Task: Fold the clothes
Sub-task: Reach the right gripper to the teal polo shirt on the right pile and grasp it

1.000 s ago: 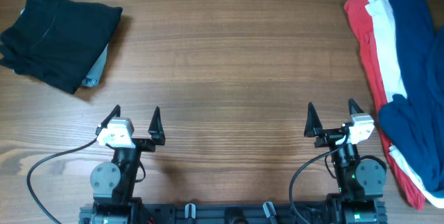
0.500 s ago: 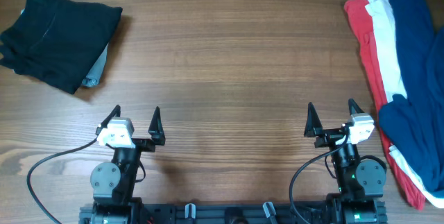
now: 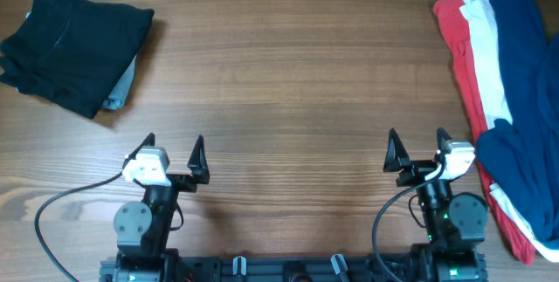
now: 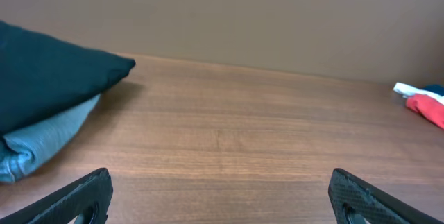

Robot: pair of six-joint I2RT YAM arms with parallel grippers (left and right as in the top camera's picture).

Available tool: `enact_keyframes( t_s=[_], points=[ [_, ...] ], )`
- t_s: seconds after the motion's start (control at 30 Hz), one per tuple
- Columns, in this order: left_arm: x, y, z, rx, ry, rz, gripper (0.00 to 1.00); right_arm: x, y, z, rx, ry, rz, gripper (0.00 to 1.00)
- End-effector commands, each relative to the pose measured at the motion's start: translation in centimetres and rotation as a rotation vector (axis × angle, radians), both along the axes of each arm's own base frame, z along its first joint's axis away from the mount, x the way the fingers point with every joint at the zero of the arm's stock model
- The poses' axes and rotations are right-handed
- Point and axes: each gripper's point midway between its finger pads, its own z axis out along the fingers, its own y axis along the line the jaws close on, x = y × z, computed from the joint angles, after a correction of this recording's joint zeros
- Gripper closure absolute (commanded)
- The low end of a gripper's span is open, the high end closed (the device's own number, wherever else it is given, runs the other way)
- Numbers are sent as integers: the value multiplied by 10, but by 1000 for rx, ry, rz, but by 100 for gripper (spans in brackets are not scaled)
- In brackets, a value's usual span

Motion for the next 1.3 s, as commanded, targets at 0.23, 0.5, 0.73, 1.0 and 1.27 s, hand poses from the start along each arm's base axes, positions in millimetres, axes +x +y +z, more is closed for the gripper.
enact_keyframes(
  t_s=[0.23,0.5,0.73,1.0,1.27],
  points=[
    [14,-3,56,-44,112,-9,0,20,-4,56,-45,180,-17,0],
    [31,-4,69,-35,380,-7,0,49,43,51,-65,427,289,0],
    [33,-6,61,-34,500,-13,0,69,28,23,20,554,173,0],
    [32,-6,58,-34,513,-13,0,56,-93,-1,62,775,-457,0],
    [32,-6,57,-32,514,-11,0,41,-152,-42,201,990,-589,0]
  ],
)
